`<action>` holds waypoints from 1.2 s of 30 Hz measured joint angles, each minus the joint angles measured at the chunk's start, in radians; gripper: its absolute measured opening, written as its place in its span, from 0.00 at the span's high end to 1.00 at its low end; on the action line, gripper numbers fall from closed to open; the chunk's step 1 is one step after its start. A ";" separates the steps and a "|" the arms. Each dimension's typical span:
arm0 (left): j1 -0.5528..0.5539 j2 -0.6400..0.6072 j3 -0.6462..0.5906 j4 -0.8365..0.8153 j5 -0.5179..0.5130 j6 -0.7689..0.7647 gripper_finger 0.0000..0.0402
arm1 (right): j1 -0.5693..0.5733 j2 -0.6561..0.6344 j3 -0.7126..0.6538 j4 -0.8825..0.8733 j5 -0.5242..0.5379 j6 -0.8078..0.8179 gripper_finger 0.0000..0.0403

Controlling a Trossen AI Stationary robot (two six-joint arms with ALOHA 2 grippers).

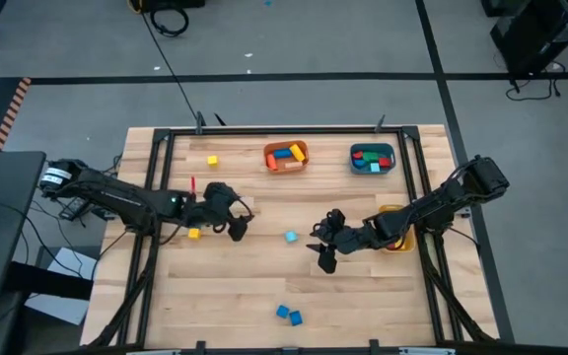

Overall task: Sort blocks by size
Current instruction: Put the green cylinder block into the orange bin

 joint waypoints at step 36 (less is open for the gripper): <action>0.263 -0.027 0.036 -0.913 0.218 -0.322 0.09 | 0.001 -0.001 0.000 -0.001 0.000 -0.004 0.51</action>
